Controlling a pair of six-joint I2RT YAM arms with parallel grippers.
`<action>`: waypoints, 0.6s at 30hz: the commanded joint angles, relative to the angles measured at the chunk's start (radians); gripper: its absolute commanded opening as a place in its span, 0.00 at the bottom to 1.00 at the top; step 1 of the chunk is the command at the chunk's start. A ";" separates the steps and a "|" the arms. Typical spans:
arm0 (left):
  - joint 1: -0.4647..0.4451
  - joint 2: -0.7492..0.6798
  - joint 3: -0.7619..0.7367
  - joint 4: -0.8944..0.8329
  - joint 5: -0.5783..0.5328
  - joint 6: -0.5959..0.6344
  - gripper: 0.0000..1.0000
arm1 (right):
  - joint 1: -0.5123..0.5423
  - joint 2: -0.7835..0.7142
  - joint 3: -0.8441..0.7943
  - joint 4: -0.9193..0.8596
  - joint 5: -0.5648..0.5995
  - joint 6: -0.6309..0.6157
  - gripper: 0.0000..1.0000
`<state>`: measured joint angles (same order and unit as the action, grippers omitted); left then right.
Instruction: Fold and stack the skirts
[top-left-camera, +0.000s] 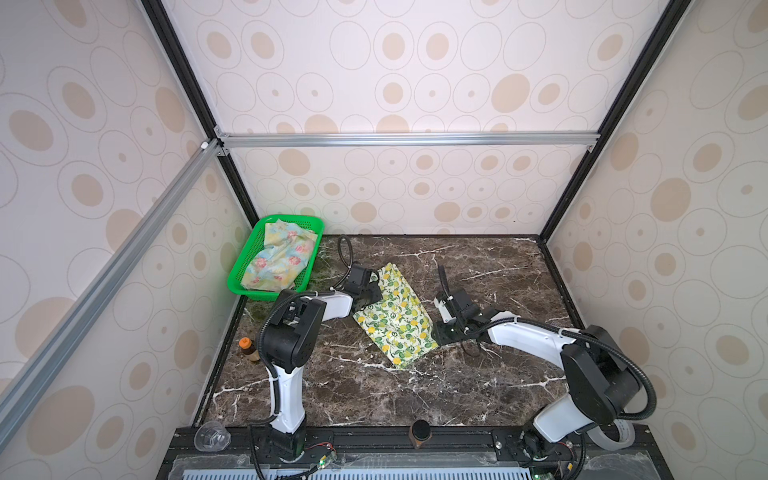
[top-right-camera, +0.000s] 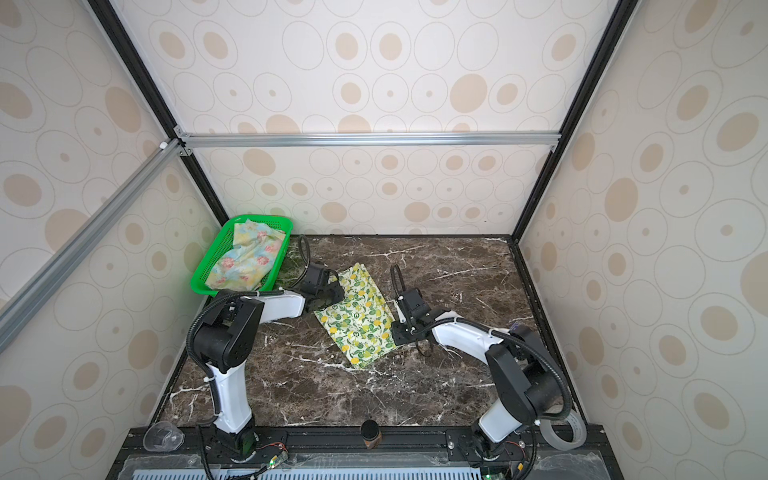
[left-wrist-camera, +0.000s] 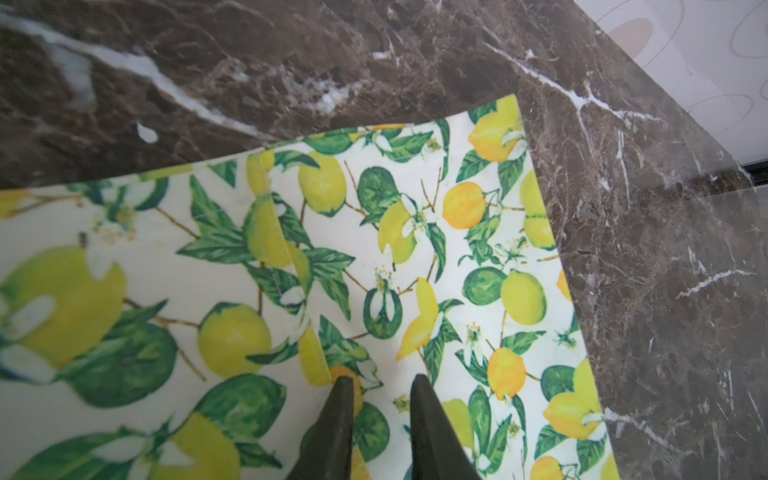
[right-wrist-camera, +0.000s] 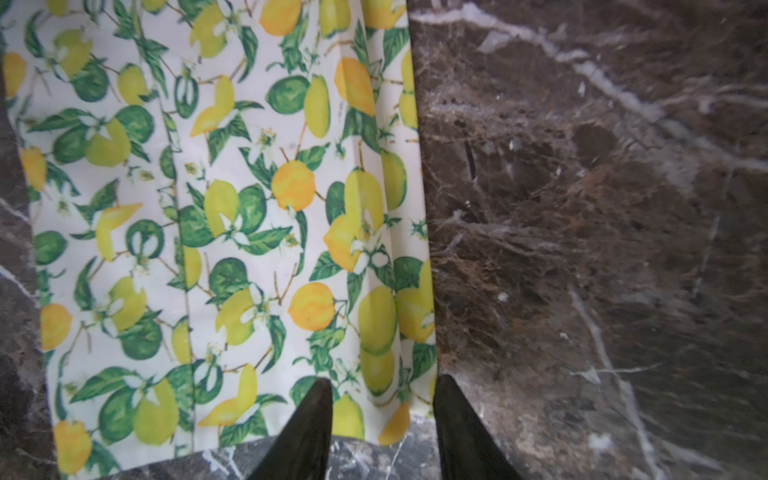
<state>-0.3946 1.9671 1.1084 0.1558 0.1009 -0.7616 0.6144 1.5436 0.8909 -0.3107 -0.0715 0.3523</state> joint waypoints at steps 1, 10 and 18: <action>-0.004 -0.026 -0.002 -0.013 0.003 0.012 0.25 | 0.045 -0.047 0.037 -0.066 0.022 0.005 0.41; -0.004 -0.023 -0.007 -0.012 0.008 0.014 0.24 | 0.066 -0.023 0.006 0.009 -0.058 0.060 0.12; -0.005 -0.054 -0.076 0.006 0.006 0.000 0.24 | 0.065 0.095 0.024 0.055 -0.084 0.034 0.04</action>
<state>-0.3946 1.9442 1.0603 0.1715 0.1101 -0.7620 0.6804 1.6054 0.9081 -0.2680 -0.1417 0.4004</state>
